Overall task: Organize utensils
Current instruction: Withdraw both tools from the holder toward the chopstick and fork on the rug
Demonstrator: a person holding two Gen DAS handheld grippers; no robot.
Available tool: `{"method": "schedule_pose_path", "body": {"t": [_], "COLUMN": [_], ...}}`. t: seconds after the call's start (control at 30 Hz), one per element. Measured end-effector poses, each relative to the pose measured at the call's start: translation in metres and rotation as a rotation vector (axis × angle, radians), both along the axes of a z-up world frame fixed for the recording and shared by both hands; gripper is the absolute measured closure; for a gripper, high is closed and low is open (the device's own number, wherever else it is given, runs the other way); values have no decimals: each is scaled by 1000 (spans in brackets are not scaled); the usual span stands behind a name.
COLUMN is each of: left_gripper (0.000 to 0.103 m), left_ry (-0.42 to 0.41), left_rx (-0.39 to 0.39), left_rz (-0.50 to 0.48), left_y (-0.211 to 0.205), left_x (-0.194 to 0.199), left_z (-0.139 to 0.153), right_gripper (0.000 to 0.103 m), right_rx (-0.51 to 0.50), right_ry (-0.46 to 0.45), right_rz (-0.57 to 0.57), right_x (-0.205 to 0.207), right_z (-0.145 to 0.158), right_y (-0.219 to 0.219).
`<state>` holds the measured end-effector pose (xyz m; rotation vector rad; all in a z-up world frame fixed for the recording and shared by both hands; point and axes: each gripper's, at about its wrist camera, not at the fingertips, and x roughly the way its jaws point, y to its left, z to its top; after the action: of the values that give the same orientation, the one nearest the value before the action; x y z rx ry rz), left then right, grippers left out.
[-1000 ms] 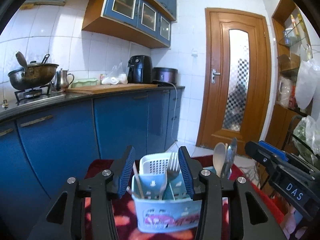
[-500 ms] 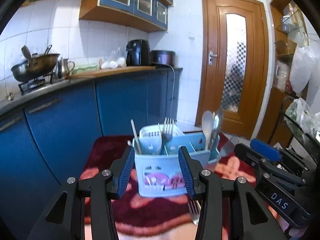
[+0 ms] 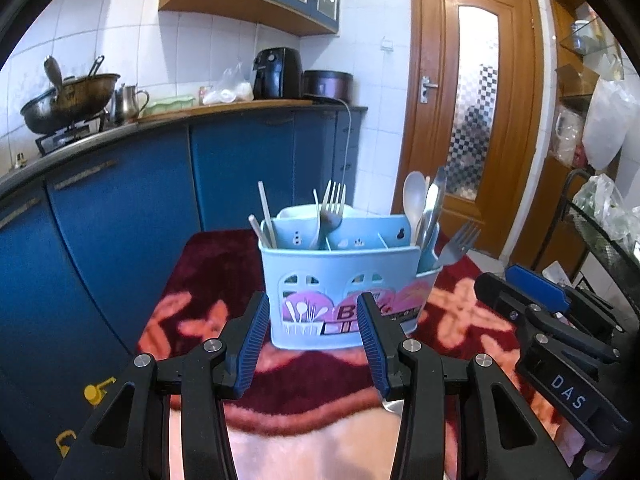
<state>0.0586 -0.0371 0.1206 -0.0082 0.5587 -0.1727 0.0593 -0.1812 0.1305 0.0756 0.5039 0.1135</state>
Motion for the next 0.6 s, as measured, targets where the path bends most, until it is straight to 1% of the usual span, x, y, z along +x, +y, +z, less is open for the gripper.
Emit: {"method": "schedule_pose_path", "body": {"t": [0.6], "left_gripper": [56], "left_ry": [121], "left_rx": [3], "left_rz": [-9], "left_y": [-14], "left_x": [23], "left_z": [-40], "right_gripper": [60], "right_rx": [20], "right_ry": [76], "right_rz": [-27], "right_x": [11], "right_z": [-30], "right_y": [-16]}}
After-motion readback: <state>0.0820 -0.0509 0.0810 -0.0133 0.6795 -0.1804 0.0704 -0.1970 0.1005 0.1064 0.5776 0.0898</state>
